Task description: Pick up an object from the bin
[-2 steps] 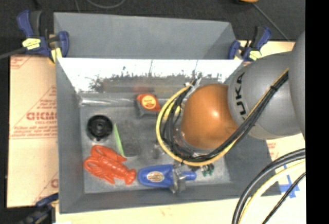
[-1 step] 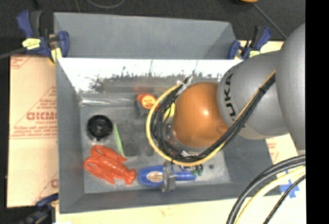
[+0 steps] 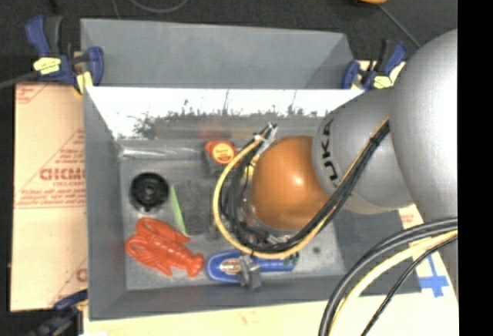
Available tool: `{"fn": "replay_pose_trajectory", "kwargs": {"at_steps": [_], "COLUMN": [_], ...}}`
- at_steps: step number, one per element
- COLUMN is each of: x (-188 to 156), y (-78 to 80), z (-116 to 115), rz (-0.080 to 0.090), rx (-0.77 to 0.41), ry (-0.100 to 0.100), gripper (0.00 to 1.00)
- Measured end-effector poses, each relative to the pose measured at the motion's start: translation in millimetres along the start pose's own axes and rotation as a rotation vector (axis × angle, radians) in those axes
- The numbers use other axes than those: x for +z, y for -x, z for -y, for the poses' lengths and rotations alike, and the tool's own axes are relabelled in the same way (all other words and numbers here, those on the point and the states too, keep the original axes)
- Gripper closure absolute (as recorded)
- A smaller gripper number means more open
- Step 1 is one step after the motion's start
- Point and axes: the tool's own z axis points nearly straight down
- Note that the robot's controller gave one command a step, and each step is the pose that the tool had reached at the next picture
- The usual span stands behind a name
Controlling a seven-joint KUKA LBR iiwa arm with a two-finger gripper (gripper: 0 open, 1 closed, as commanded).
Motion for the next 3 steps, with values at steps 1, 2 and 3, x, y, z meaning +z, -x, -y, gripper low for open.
{"fn": "replay_pose_trajectory", "kwargs": {"at_steps": [1, 2, 3], "x": [1.7, 1.6, 0.5], "y": [-4.7, -4.7, -4.7], "z": [-4.7, -4.7, -4.6], "rz": [-0.022, -0.022, -0.021], "rx": [0.042, 0.042, 0.042], "ry": [0.005, 0.005, 0.005], "gripper": [1.0, 1.0, 1.0]}}
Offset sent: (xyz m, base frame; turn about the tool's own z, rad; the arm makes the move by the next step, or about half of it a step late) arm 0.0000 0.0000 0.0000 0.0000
